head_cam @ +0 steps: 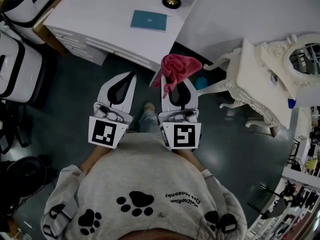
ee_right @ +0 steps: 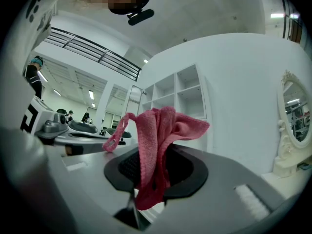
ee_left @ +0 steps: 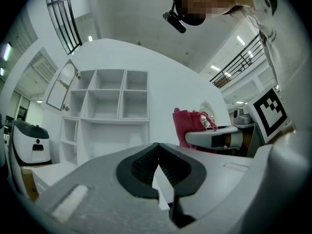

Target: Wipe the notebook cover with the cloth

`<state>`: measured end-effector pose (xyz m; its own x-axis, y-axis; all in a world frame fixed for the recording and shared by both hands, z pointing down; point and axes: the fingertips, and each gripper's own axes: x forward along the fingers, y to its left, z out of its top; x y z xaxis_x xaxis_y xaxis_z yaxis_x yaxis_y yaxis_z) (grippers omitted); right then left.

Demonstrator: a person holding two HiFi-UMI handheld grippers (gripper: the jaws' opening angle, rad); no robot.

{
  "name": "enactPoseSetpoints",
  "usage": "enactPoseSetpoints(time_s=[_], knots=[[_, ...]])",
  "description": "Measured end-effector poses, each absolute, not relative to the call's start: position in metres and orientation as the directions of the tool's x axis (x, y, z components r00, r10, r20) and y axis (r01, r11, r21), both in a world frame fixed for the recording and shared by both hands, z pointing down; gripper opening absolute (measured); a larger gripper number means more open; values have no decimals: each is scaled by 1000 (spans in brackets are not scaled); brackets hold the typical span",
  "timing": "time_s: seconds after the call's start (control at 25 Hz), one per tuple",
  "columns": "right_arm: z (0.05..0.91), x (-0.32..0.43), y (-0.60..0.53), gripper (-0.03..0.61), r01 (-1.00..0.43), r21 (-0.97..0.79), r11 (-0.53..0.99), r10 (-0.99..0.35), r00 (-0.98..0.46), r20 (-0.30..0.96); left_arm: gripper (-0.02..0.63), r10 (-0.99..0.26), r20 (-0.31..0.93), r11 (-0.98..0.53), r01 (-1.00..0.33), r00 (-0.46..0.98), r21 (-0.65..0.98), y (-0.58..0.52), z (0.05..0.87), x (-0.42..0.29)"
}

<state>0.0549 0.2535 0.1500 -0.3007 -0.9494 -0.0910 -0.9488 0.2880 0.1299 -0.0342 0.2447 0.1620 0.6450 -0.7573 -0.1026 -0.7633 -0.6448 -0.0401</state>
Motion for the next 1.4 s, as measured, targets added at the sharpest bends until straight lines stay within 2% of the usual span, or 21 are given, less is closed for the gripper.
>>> enactPoseSetpoints(time_s=[0.64,1.08,1.4], knots=[[149,111,131,97,-910,133,393,-908,-407,-96,-2,-825,-105,-553,-831,555,-52,137,160,14],[158,113,78,97,-904,131,406,-906,-417,-73,-2,-859,-87,-503,-863,505,-41,87,168,-1],[167,90,5,97,-908,155,390,-916,-400,-38,-2,-835,-65,-546,-837,546,-24,11,180,-18]])
